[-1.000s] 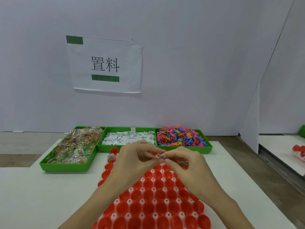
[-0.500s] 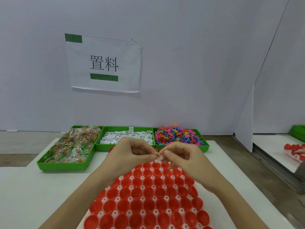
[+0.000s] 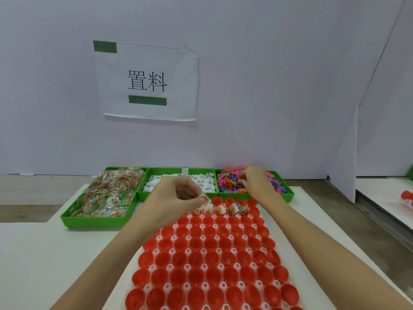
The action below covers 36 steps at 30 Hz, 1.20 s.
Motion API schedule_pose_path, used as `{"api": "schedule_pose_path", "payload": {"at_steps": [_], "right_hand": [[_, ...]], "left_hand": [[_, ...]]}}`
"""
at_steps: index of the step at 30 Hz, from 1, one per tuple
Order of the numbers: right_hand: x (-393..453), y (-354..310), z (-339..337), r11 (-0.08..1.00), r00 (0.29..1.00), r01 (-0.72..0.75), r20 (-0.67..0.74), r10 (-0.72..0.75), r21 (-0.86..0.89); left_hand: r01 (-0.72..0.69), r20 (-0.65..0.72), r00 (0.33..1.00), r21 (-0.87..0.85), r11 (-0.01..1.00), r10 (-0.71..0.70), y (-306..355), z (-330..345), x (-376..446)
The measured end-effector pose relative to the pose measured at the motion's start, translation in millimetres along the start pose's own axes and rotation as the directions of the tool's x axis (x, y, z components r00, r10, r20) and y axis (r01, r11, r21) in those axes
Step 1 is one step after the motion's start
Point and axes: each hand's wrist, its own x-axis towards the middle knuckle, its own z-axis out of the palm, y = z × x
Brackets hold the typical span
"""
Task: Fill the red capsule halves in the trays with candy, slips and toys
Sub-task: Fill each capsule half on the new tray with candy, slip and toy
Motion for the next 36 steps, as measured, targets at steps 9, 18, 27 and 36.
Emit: {"api": "schedule_pose_path", "payload": {"at_steps": [9,18,27,36], "right_hand": [[-6.3,7.1,-6.6,1.0,0.984,-0.005,-0.178,0.009,0.026],[-21.7,9.2,-5.1,0.973,0.984,-0.106,-0.117,0.132,0.203],[-35.8,-5.8,-13.6,0.858,0.927,-0.031,-0.307,0.217,0.512],[-129.1,-64.8,-60.8,0.581,0.987,0.006,-0.099,0.129,0.814]], "left_hand": [[0.02,0.019,1.0,-0.008,1.0,-0.02,-0.9,4.9,1.7],[0.008,0.038,0.999,0.015,1.0,-0.009,2.8,11.9,-3.4],[0.022,-0.009,1.0,-0.007,1.0,-0.022,-0.3,11.4,-2.0],[-0.002,0.017,1.0,-0.141,0.99,0.005,7.4,24.1,-4.8]]}}
